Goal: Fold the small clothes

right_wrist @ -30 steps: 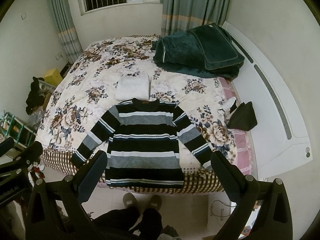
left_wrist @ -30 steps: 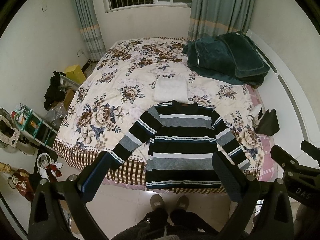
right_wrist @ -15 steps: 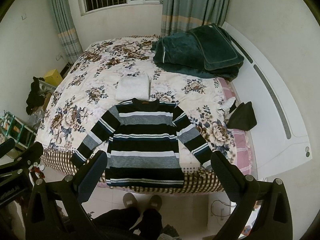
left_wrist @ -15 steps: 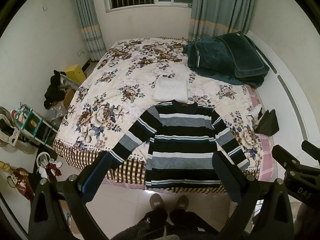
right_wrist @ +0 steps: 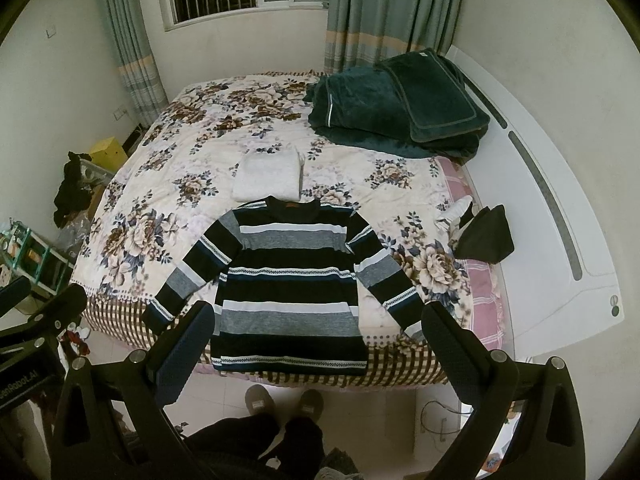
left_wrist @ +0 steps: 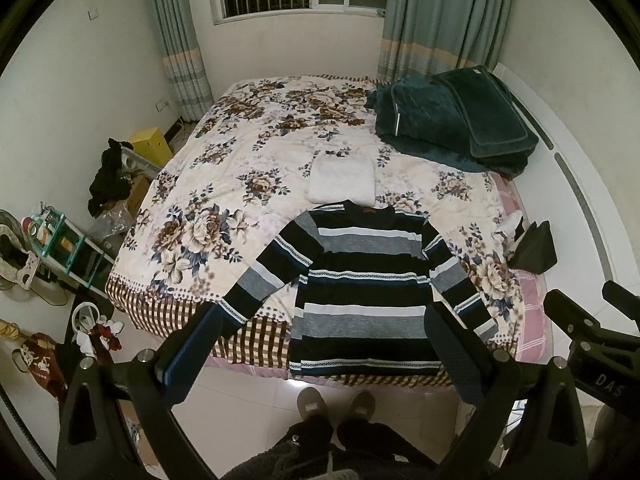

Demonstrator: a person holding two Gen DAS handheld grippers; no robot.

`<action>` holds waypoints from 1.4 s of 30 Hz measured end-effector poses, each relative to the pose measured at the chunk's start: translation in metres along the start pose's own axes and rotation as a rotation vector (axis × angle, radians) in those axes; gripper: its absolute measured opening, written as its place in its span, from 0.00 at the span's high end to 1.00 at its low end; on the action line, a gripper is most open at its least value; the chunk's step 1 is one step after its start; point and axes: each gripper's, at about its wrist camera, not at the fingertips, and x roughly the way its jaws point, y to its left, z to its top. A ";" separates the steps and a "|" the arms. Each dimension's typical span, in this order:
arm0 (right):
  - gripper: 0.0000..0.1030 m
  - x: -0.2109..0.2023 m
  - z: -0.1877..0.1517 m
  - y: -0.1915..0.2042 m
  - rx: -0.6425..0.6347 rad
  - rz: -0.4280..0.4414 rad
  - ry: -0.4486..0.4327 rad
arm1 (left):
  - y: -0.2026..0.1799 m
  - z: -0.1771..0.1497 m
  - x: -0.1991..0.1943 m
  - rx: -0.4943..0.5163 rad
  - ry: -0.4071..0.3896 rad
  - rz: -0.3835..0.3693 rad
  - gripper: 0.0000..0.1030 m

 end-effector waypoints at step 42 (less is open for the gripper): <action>0.00 0.393 -0.137 -0.327 0.877 -0.149 0.431 | -0.033 0.002 0.318 0.046 0.113 0.241 0.00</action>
